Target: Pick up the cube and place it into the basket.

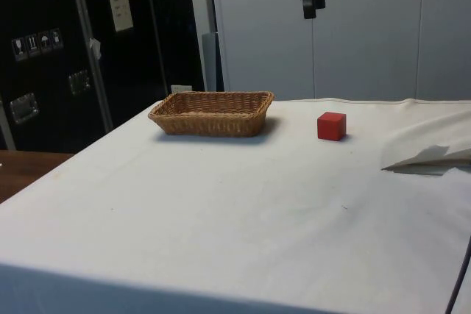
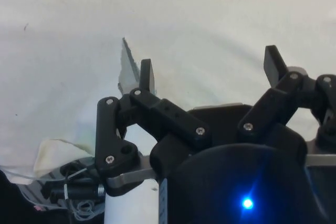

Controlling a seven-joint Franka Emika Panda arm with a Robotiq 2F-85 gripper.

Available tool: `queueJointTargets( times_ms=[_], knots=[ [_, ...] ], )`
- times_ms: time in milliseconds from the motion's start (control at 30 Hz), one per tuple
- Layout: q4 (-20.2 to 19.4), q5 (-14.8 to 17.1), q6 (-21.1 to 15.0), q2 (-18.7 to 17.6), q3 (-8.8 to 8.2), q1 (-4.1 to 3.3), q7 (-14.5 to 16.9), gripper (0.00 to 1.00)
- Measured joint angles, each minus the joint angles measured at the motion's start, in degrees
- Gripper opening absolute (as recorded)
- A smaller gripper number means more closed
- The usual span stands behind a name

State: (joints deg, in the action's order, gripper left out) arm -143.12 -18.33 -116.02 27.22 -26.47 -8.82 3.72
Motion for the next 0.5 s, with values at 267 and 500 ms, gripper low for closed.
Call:
queueJointTargets(
  times_ms=[267, 500],
  knots=[
    [-1.7, -1.3, -1.0, 1.4, -2.29, 0.23, 0.9, 1.00],
    [-3.0, -2.5, -1.9, 2.4, -4.53, 0.52, 1.7, 1.00]
  ],
)
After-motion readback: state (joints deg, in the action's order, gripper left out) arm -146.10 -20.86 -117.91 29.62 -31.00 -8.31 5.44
